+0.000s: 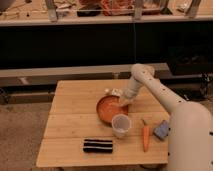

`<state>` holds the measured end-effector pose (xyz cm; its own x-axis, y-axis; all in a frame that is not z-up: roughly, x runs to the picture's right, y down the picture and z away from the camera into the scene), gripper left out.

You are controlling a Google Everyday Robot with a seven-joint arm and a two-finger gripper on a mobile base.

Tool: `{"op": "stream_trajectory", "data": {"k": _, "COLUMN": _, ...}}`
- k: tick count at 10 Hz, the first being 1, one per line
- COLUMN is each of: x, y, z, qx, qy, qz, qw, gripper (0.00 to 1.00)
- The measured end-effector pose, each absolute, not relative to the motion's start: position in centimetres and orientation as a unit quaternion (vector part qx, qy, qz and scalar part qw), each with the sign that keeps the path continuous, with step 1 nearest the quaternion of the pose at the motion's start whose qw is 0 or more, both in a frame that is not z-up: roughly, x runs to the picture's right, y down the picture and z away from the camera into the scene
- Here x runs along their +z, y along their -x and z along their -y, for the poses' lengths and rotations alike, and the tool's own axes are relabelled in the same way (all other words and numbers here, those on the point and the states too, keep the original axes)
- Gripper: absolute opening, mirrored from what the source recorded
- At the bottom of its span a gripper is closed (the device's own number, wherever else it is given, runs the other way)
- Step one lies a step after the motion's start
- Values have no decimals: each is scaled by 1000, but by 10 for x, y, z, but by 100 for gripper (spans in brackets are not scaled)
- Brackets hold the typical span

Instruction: Push the ceramic bowl across the table

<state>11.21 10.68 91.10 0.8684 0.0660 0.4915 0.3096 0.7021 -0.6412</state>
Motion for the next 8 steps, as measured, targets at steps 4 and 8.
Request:
{"op": "stream_trajectory", "data": {"k": 4, "x": 911, "y": -112, "z": -107, "qx": -55, "qy": 384, "qz": 242, "qw": 889, "gripper": 1}}
{"op": "stream_trajectory", "data": {"k": 8, "x": 911, "y": -112, "z": -107, "qx": -45, "qy": 385, "qz": 238, "qw": 890, "gripper": 1}}
